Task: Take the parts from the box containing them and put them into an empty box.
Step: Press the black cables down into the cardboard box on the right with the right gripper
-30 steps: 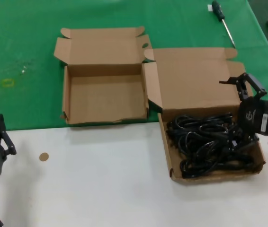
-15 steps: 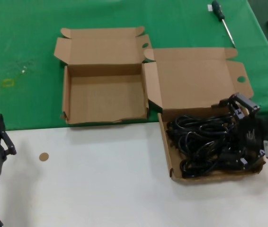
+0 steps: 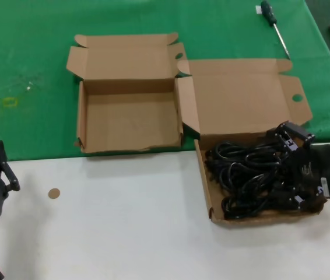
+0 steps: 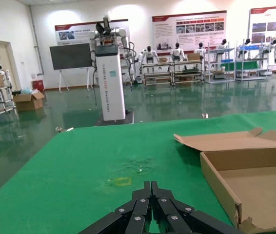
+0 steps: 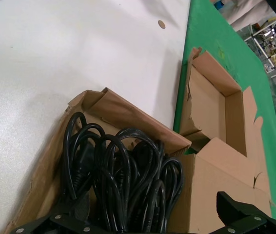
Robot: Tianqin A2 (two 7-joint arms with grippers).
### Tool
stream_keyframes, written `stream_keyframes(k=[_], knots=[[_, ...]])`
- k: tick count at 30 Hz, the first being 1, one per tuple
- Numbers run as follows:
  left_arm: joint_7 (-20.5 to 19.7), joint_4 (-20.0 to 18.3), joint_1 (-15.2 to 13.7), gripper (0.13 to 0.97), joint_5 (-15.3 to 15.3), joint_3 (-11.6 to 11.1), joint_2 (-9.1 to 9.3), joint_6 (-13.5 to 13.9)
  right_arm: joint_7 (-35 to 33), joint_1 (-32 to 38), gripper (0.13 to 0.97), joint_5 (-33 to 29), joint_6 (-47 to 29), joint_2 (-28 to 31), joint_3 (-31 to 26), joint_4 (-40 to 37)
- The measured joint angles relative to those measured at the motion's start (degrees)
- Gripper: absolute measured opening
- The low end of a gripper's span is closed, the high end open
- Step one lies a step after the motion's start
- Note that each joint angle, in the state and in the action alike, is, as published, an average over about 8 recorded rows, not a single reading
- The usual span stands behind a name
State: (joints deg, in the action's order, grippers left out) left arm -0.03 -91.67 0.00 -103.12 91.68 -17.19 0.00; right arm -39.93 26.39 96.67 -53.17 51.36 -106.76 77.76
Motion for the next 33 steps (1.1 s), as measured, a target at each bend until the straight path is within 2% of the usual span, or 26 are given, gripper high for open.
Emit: stream_keyframes(k=[5,13,17,25,26,33], knots=[[0.0,0.0,0.0,0.152,0.0,0.0,0.0,0.0,-0.3,0.7,0.914,-0.8,-0.3,-0.7,-0.3,-1.1],[0.0,0.0,0.0,0.152,0.0,0.0,0.0,0.0,0.1,1.5,0.793,-1.9,-0.5,-1.4,-0.8,-2.3],[0.0,0.0,0.0,0.152,0.0,0.0,0.0,0.0,0.6,1.6,0.793,-2.4,-0.6,-1.4,-0.9,-2.5],[0.0,0.0,0.0,0.152,0.0,0.0,0.0,0.0,1.5,1.2,0.599,-2.9,-0.9,-0.9,-1.0,-2.5],[0.0,0.0,0.0,0.152,0.0,0.0,0.0,0.0,1.6,1.2,0.599,-3.0,-1.0,-0.8,-0.9,-2.5],[0.0,0.0,0.0,0.152,0.0,0.0,0.0,0.0,2.2,0.9,0.409,-3.1,-1.1,-0.4,-0.7,-2.4]])
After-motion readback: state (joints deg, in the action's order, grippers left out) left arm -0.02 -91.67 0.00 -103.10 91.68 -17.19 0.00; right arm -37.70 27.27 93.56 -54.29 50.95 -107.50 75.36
